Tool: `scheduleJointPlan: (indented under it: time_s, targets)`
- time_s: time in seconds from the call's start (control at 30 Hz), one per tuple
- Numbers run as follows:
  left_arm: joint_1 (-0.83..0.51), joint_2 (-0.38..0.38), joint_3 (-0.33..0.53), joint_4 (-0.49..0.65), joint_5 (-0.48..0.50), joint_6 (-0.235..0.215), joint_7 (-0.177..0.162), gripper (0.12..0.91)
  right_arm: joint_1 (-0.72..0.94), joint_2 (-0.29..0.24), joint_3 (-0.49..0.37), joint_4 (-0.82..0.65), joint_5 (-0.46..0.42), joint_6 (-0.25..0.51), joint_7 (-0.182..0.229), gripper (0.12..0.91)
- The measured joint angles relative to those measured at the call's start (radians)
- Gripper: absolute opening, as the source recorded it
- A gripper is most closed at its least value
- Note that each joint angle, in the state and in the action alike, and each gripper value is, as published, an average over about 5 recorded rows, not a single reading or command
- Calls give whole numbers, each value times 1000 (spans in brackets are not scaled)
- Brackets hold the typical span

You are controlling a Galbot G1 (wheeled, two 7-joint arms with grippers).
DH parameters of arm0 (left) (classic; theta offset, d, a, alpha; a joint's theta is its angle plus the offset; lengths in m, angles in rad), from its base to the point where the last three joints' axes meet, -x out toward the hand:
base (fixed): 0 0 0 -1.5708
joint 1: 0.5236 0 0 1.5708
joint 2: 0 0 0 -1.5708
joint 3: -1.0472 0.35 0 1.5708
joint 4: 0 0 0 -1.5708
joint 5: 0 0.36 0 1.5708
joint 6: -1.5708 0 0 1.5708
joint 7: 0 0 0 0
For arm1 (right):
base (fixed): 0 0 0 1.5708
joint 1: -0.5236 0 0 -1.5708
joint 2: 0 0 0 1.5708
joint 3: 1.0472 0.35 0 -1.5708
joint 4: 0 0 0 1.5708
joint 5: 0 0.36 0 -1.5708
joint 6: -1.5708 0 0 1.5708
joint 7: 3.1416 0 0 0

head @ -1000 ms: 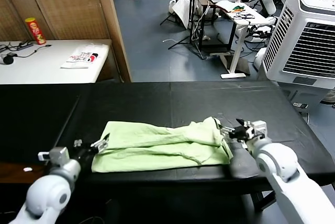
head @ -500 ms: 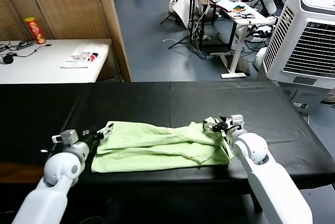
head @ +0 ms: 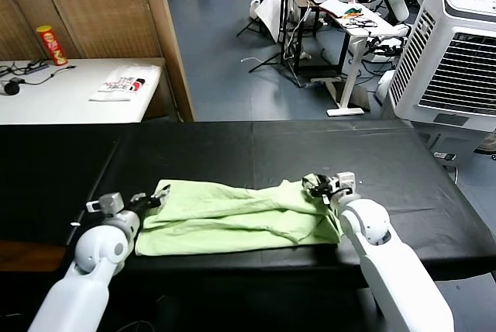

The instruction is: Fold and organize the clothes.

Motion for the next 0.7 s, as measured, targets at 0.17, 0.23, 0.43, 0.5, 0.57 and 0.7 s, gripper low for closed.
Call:
scheduleJointPlan:
  time_s: [0.17, 0.23, 0.43, 0.5, 0.57, 0.7]
  targets:
    - [26, -20, -11, -23, 61, -24, -8, 132, -25, 10, 13, 14, -20, 20, 4, 136]
    - [36, -24, -16, -31, 64, -25, -5, 125, -33, 10, 16, 17, -21, 20, 2, 131]
    - [32, -33, -31, -37, 36, -31, -4, 125, -37, 7, 14, 21, -20, 16, -1, 131]
    - [24, -34, -38, -38, 10, -22, -15, 132, -36, 5, 11, 23, -19, 13, -1, 131]
    - [16, -30, -43, -41, -26, -4, -27, 184, -34, 3, 9, 25, -19, 11, -2, 131]
    - [3, -26, -39, -37, -97, 44, -39, 381, -33, 0, 5, 26, -18, 8, -4, 131]
